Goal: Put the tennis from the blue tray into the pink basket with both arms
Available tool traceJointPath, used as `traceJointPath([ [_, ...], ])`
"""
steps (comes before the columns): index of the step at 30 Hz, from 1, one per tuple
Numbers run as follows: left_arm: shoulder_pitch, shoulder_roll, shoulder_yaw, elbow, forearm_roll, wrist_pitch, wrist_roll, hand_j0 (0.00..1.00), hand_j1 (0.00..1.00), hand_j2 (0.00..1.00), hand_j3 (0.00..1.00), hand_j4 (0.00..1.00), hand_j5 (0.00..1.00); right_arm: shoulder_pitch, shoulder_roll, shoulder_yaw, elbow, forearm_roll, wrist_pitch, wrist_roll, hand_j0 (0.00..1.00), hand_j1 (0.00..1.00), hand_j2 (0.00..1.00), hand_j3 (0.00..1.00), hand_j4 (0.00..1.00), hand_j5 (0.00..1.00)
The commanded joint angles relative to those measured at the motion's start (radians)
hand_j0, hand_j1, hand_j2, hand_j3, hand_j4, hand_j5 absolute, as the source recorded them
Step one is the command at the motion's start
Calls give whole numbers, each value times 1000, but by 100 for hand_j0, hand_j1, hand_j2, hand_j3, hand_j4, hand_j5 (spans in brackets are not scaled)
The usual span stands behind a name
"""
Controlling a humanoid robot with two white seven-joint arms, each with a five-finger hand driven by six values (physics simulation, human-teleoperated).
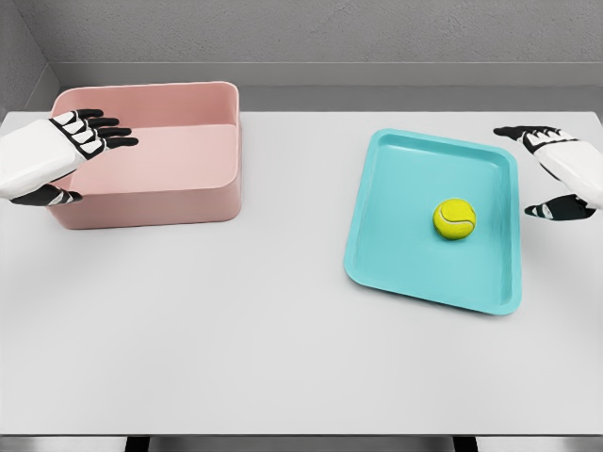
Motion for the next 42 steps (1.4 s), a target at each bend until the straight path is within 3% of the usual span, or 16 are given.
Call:
traceJointPath([
  [1,0,2,1,0,6,0,1,100,100,100,100,100,100,0,-9,1,-2,-1,1,0,100,100,100,100,100,100],
  [8,0,2,1,0,6,0,1,100,100,100,100,100,100,-12,-1,16,21,-7,7,0,100,100,100,100,100,100],
  [9,0,2,1,0,6,0,1,100,100,100,100,100,100,-41,0,51,19,-6,6,27,100,100,100,100,100,100],
  [10,0,2,2,0,6,0,1,100,100,100,100,100,100,-96,20,96,21,-7,9,118,100,100,100,100,100,100],
  [12,0,2,2,0,6,0,1,100,100,100,100,100,100,-199,62,199,21,-6,107,227,100,100,100,100,100,100],
  [16,0,4,2,1,6,0,1,100,100,100,100,100,100,-221,72,229,24,-6,174,297,100,100,100,100,100,100],
  [22,0,4,2,1,6,0,1,100,100,100,100,100,100,-236,74,231,29,-6,237,331,100,100,100,100,100,100],
  [26,0,4,2,1,6,0,1,100,100,100,100,100,100,-288,102,291,29,-6,263,368,100,100,100,100,100,100],
  [28,0,5,2,3,6,0,1,100,100,100,100,100,100,-324,103,332,30,-6,263,386,100,100,100,100,100,100],
  [37,0,5,4,3,3,0,1,100,100,100,100,100,100,-339,118,367,30,-6,263,412,100,100,100,100,100,100],
  [42,0,5,4,3,-1,0,1,100,100,100,100,100,100,-416,149,435,65,-6,298,414,100,100,100,100,100,100],
])
